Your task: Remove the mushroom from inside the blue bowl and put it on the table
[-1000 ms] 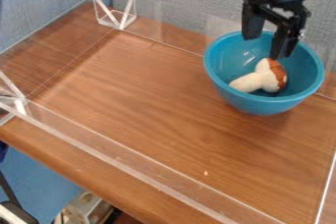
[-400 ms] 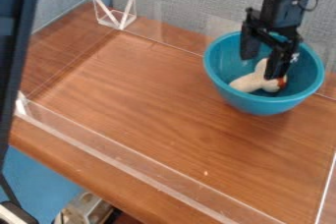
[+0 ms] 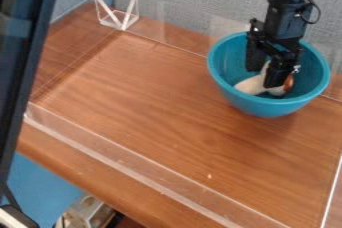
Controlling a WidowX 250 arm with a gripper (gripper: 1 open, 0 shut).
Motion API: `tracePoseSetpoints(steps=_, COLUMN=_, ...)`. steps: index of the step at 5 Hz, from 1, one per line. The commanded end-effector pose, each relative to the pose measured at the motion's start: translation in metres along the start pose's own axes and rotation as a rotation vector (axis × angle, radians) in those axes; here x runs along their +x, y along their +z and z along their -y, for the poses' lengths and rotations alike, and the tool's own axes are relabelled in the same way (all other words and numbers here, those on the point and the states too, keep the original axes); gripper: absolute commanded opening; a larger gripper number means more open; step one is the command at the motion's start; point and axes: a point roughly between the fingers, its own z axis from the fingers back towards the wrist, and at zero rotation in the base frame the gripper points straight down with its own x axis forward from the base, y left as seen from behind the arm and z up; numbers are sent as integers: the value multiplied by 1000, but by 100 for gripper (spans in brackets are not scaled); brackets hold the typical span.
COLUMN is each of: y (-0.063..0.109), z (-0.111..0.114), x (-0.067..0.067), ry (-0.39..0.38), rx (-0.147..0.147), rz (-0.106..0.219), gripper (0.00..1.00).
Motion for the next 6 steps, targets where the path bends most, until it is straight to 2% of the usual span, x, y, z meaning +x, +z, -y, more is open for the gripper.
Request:
tracePoseSetpoints(steps=1, y=27, z=2, x=7, ry=-11, rx=38, rz=74, gripper=0)
tracePoseSetpoints(steps=5, y=69, z=7, x=-7, ry=46, rx=59, rz=131, gripper=0)
tracePoseSetpoints(steps=6, y=75, z=8, x=-9, ry=54, rx=59, rz=137, gripper=0)
